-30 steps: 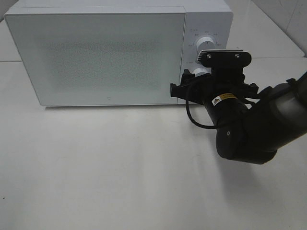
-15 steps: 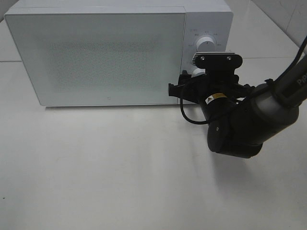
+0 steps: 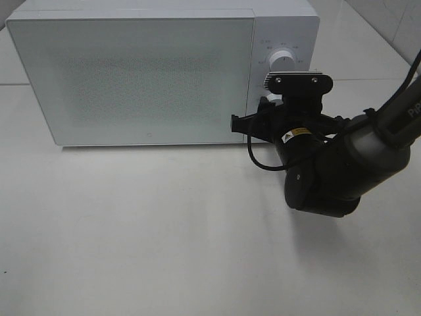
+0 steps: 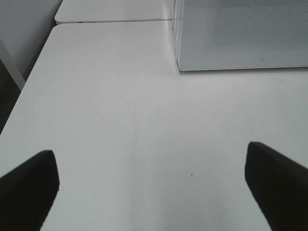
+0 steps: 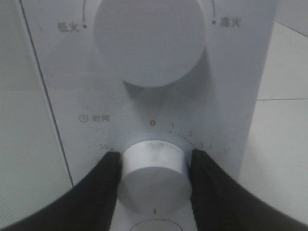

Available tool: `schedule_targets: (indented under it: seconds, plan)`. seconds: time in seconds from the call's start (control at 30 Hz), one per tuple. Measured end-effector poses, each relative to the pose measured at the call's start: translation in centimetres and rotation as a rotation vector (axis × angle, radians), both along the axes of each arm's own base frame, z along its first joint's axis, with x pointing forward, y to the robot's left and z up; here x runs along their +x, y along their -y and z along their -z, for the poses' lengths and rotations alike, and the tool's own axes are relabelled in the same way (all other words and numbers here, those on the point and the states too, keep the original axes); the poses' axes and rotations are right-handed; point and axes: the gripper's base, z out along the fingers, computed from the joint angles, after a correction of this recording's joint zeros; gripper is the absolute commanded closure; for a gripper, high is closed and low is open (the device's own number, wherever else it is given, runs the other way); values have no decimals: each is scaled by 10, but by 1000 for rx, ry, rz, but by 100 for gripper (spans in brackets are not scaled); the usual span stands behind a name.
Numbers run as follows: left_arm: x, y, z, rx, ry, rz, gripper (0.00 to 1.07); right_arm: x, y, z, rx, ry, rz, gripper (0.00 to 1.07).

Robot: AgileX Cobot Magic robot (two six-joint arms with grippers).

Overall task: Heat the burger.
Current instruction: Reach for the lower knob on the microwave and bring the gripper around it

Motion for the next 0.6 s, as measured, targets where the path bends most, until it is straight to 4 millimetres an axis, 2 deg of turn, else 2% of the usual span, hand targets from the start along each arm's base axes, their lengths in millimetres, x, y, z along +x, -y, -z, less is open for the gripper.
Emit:
schedule_targets:
  seconds: [0.03,0.07,0.1,0.17,0.57,0.6]
  plan:
    - [0,0,0,0,0,0,5,0,0,0,0,0,0,93]
    - [0,0,0,0,0,0,5,0,0,0,0,0,0,93]
    - [0,0,0,0,0,0,5,0,0,0,0,0,0,101]
    - [0,0,0,0,0,0,5,0,0,0,0,0,0,104]
    - [0,0,0,0,0,0,5,0,0,0,0,0,0,105]
    - [0,0,0,0,0,0,5,0,0,0,0,0,0,107]
